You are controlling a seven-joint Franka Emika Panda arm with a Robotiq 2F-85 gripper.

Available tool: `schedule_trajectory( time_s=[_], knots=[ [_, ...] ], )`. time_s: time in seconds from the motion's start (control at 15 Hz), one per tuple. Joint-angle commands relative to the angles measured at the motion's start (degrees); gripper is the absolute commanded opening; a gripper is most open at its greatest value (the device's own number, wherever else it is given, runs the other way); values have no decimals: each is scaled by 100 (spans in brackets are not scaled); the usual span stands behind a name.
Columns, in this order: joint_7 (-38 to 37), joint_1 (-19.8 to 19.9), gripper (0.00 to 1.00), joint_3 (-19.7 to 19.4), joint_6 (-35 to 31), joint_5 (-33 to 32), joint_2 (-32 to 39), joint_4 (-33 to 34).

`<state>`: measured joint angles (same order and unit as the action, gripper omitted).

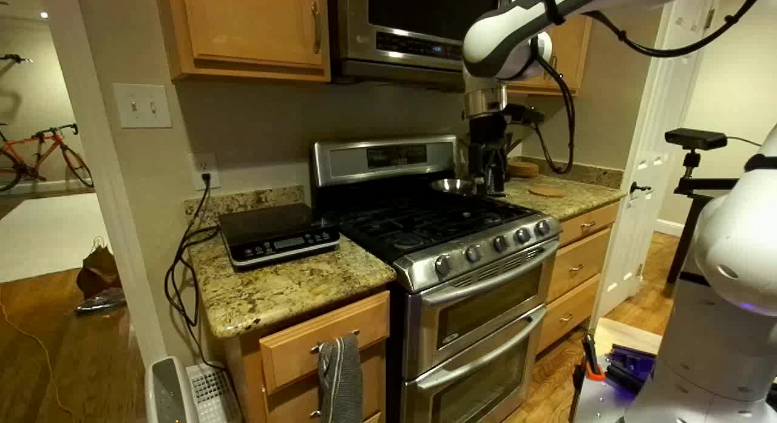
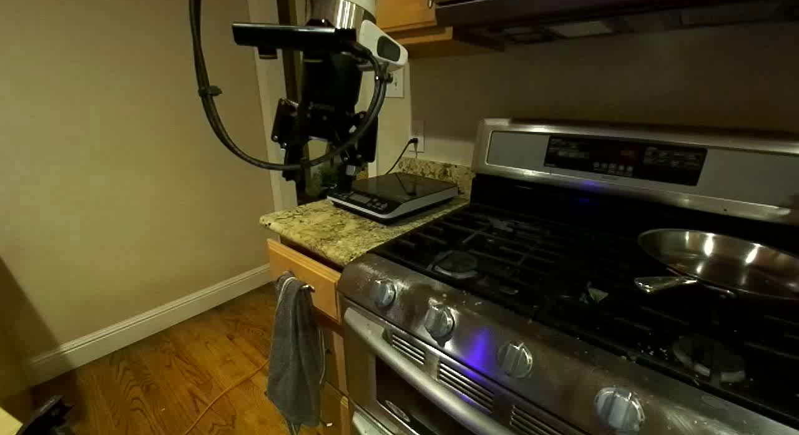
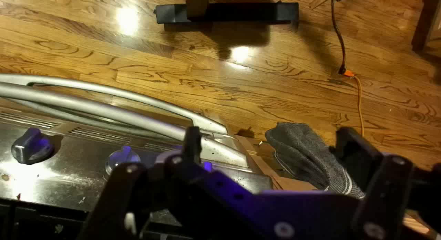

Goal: Open the drawer to the left of the stove

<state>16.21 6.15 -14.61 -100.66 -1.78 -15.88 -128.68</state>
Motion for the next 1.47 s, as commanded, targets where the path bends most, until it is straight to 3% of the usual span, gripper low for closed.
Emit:
schedule_trajectory(
  time_s=[0.0,1.4],
  knots=[
    [22,96,100,86,8,23,10,9],
    [-69,75,100,148,-93,-27,-30,-71]
  ],
)
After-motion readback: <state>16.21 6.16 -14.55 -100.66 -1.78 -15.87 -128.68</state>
